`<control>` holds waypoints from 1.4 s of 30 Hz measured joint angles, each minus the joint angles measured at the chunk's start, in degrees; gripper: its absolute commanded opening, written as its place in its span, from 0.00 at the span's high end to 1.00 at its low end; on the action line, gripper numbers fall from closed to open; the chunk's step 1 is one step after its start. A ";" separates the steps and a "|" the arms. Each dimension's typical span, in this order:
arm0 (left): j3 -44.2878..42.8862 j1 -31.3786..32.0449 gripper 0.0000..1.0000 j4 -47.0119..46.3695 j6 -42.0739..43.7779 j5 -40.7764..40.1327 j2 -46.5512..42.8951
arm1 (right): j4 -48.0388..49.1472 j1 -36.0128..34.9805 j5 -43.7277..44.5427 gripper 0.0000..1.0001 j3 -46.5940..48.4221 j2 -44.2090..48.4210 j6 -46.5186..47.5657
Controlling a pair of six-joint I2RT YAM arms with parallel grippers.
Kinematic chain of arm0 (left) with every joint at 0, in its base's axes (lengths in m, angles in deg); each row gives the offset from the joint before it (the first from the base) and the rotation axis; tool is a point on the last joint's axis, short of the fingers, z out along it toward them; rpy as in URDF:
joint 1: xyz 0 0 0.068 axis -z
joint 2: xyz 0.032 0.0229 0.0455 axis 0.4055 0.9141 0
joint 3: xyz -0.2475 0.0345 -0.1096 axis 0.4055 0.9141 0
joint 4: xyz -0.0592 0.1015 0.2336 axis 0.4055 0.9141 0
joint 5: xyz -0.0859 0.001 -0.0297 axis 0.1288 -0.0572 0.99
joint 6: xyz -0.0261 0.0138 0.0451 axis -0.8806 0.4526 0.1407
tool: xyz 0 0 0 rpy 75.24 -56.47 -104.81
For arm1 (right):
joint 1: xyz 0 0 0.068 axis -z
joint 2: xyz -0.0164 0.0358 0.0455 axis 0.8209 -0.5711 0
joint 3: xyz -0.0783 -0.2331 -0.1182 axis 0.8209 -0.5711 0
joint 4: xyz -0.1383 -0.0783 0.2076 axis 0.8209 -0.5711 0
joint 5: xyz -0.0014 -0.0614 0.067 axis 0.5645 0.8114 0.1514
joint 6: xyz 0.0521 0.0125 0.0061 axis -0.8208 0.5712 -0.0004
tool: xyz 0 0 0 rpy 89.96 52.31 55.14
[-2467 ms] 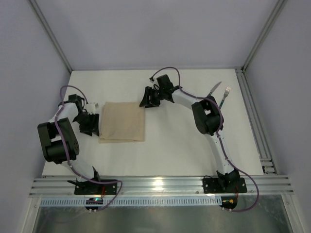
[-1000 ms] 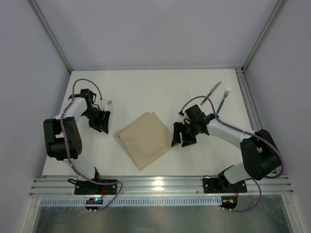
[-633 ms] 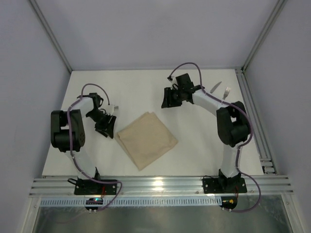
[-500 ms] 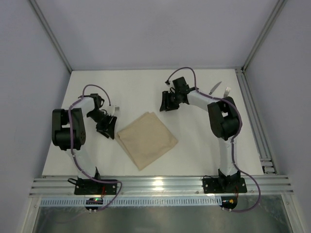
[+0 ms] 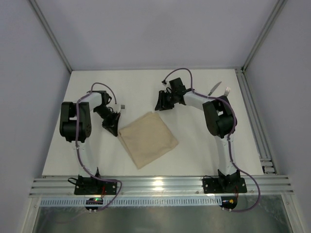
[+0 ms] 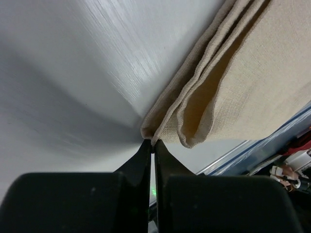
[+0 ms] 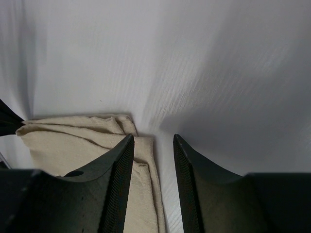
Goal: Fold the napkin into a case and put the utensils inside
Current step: Move the square-folded napkin to the center of the board, then smooth out the square-folded napkin at the center of the board.
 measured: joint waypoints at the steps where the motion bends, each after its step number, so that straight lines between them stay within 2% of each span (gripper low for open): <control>1: -0.98 0.09 1.00 -0.02 -0.55 -0.07 0.57 | 0.52 0.00 -0.17 0.58 -0.37 0.11 -0.20; 6: -7.34 1.16 1.00 -1.20 -2.80 -2.16 3.19 | 2.95 0.13 -0.22 0.58 -3.72 1.92 -1.31; 9: -11.10 2.21 0.80 -3.87 -3.30 -4.33 4.22 | 3.45 0.68 0.46 0.58 -7.45 4.48 -1.75; 10: -11.91 2.51 0.67 -4.90 -3.21 -5.09 4.28 | 3.39 0.94 0.61 0.58 -8.61 5.31 -1.88; 12: -12.92 2.82 0.55 -6.64 -3.02 -6.58 4.07 | 3.17 1.55 0.96 0.57 -9.60 6.21 -1.73; 16: -10.67 2.80 0.49 -9.90 -2.71 -9.86 1.25 | 2.93 2.54 1.27 0.57 -9.60 6.27 -0.74; 24: -6.16 3.28 0.47 -13.09 -1.68 -9.60 -9.53 | 1.36 2.60 3.61 0.56 -11.74 9.53 2.93; 25: -6.16 3.74 0.47 -13.79 -1.55 -9.51 -9.97 | 1.20 2.60 3.65 0.54 -11.87 9.79 3.21; 29: -6.14 6.97 0.46 -15.52 -0.81 -9.42 -8.87 | 1.11 2.58 3.67 0.49 -12.87 9.97 3.67; 36: -5.14 9.18 0.48 -17.49 -0.70 -9.44 -5.79 | 0.61 1.22 3.02 0.53 -13.22 9.97 4.09; 38: -4.85 9.33 0.51 -18.05 -0.70 -9.46 -5.70 | 0.39 0.70 2.84 0.54 -13.33 9.97 4.24; 42: -4.07 10.03 0.69 -19.06 -0.48 -9.53 -5.68 | 0.37 0.17 2.58 0.59 -13.49 9.97 4.61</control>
